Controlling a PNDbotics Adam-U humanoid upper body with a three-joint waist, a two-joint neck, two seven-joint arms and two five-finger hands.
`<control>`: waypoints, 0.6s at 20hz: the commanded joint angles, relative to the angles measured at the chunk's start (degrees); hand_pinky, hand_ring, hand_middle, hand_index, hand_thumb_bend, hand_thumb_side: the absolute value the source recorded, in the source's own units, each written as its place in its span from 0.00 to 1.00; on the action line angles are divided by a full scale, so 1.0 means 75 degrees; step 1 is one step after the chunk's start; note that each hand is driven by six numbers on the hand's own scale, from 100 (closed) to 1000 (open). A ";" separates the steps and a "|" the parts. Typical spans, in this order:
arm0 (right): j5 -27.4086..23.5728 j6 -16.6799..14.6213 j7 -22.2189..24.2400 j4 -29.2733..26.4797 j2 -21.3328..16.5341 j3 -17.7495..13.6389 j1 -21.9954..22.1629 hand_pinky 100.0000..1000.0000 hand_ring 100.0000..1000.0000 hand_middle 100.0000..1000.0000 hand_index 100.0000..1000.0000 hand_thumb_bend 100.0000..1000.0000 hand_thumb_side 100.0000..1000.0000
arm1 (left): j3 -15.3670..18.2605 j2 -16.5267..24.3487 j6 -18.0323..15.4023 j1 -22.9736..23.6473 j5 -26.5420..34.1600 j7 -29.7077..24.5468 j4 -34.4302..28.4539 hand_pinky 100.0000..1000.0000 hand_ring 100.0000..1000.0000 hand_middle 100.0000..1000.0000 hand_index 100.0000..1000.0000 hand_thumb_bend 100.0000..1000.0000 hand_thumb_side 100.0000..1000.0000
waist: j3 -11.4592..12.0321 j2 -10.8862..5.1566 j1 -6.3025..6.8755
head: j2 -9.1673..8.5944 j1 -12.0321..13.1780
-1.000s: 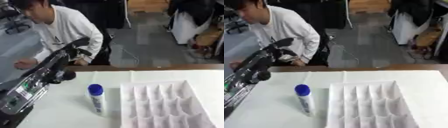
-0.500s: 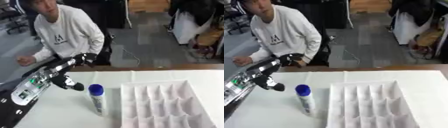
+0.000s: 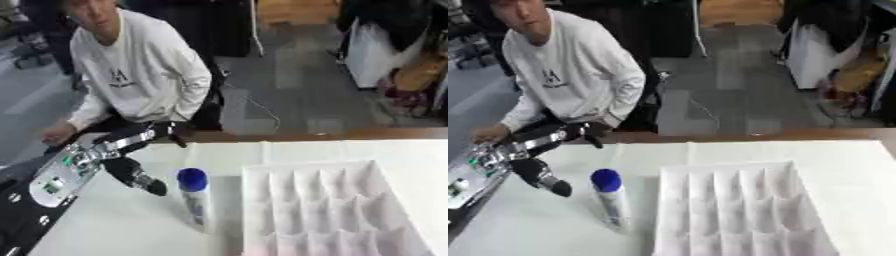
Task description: Pick up objects on the table and place them in the box.
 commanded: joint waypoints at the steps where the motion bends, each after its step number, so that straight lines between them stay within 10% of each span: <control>1: -0.0045 -0.0002 0.0032 -0.0118 -0.0147 -0.0015 -0.0130 0.42 0.50 0.43 0.54 0.58 0.81 | -0.0001 0.0091 -0.0085 -0.0234 -0.0278 -0.0141 0.0213 0.94 0.77 1.00 0.96 1.00 0.59 | -0.0012 -0.0117 -0.0017 | -0.0146 -0.0058; 12: -0.0106 -0.0037 0.0072 -0.0118 -0.0098 0.0032 -0.0266 0.42 0.50 0.43 0.54 0.57 0.81 | 0.0029 -0.0247 -0.0343 -0.0586 -0.1006 -0.0319 0.1136 0.96 0.80 1.00 0.96 1.00 0.59 | -0.0125 -0.0084 0.0034 | -0.0177 0.0131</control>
